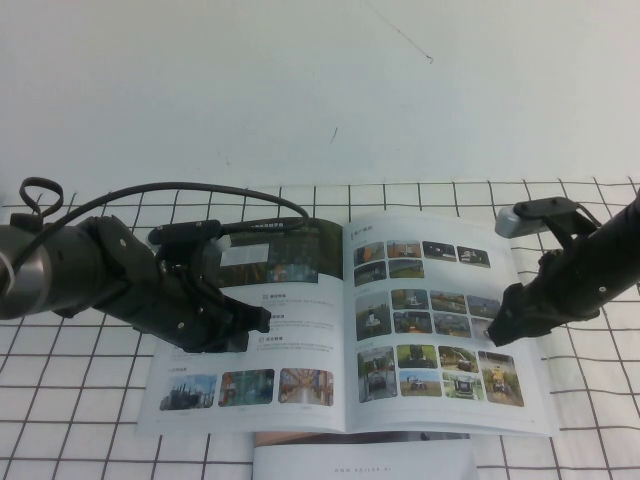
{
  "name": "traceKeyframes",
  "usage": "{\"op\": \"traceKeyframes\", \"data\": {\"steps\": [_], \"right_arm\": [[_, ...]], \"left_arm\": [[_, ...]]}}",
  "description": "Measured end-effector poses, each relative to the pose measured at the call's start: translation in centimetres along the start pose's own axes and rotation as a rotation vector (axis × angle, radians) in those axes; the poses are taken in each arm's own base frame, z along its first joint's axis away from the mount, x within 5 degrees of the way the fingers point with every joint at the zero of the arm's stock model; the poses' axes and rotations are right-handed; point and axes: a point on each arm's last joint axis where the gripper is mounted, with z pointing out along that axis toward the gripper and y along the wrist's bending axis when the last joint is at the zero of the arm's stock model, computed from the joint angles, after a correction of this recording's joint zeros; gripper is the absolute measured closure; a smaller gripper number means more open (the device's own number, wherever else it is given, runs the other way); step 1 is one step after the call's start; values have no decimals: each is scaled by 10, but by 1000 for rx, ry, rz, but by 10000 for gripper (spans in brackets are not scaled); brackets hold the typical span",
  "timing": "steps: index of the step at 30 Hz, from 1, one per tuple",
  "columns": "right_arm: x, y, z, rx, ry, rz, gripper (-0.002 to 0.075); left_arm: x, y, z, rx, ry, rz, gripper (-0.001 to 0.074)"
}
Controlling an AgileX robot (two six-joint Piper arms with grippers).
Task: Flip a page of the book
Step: Open the closed book
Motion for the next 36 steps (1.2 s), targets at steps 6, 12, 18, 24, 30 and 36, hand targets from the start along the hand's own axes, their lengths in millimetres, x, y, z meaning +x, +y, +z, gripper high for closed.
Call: {"op": "traceKeyframes", "data": {"steps": [6,12,18,24,30,36], "right_arm": [[3,-2,6,-10,35,20,218],[1,-3,7,-52,18,73,218],[-1,-1,8,-81,0,91,218],[-4,6,12,-182,-32,127,217],[-11,14,14,-289,-97,146,217],[-17,21,11,-381,-167,152,217]], "left_arm": [[0,0,0,-1,-2,-8,738],[0,0,0,1,-3,-11,738],[-1,0,0,0,-7,-13,738],[-1,-1,0,2,-7,-16,738],[-1,-1,0,5,-8,-21,738],[-1,-1,0,6,-9,-25,737]]}}
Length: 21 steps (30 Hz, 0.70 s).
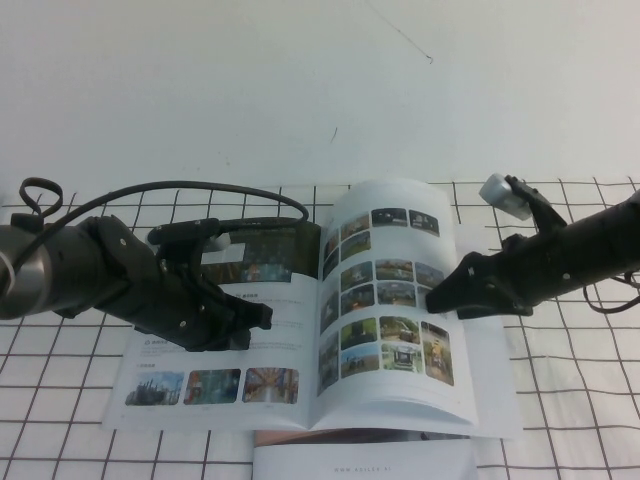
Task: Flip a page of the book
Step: Open the closed book
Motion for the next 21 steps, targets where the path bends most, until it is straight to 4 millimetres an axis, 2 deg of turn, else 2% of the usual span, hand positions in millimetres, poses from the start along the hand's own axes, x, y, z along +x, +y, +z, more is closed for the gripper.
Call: {"op": "traceKeyframes", "data": {"steps": [12,21], "right_arm": [[-14,30,-6,-326,-161,-19,216],[-14,42,0,-384,-160,-36,216]], "left_arm": [[0,0,1,2,1,-8,736],[3,4,15,8,32,-53,737]]}}
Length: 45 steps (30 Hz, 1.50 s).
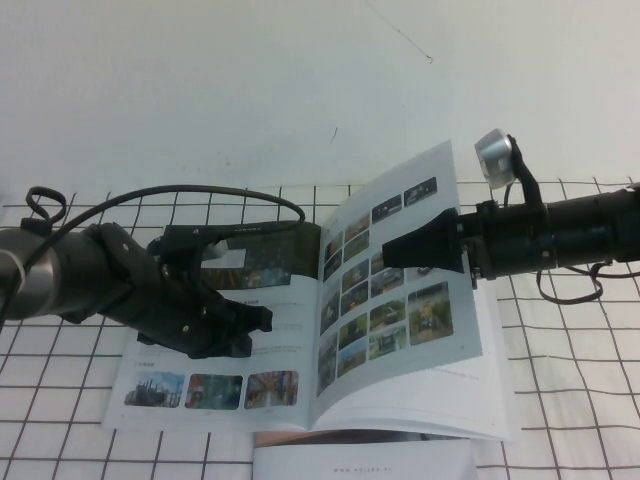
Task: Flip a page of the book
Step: Open the closed book
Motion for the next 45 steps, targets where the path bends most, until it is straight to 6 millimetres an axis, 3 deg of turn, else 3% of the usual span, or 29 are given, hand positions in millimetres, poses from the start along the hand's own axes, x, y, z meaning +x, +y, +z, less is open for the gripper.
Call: {"op": "traceKeyframes", "data": {"steps": [7,15,21,27,33,37,45], "right_arm": [[2,8,12,-38,2,0,217],[-3,12,11,-76,-46,19,217],[-3,14,12,-93,-53,24,217],[-1,19,21,-111,-44,24,217],[-3,22,23,-129,-71,34,217],[-3,22,24,-132,-72,34,217],[-10,44,16,-144,-92,-26,217]], "left_arm": [[-1,-6,-9,35,-2,5,737],[3,-50,-76,160,-70,155,737],[34,-100,-109,256,-21,363,737],[79,-146,-131,320,72,613,737],[119,-192,-130,372,49,768,737],[132,-213,-121,337,-38,787,737],[133,-217,-98,202,-107,736,737]]}}
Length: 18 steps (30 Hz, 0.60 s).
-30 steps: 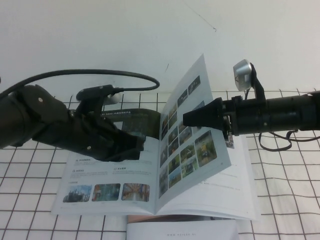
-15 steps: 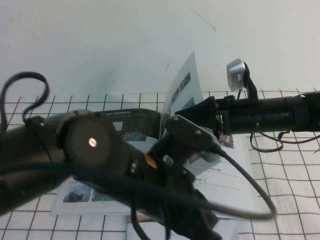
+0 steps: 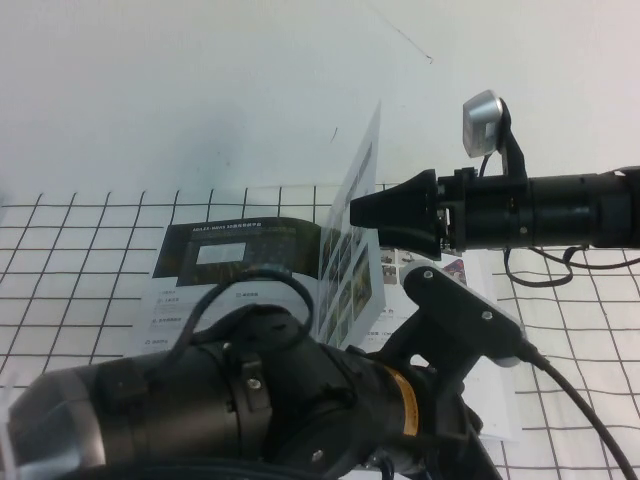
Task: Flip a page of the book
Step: Open the closed book
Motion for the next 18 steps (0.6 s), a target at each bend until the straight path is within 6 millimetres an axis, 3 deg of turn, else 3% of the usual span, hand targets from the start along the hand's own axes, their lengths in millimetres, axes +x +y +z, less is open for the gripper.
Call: {"op": "traceKeyframes", "data": {"steps": [7,18], "right_arm": [[-3,11,-2,-13,-7,-41,217],[-3,15,-3,-14,-9,-47,217]], "left_arm": [[-3,19,9,-204,-40,-50,737],[-1,51,-4,-589,-82,-204,737]]}}
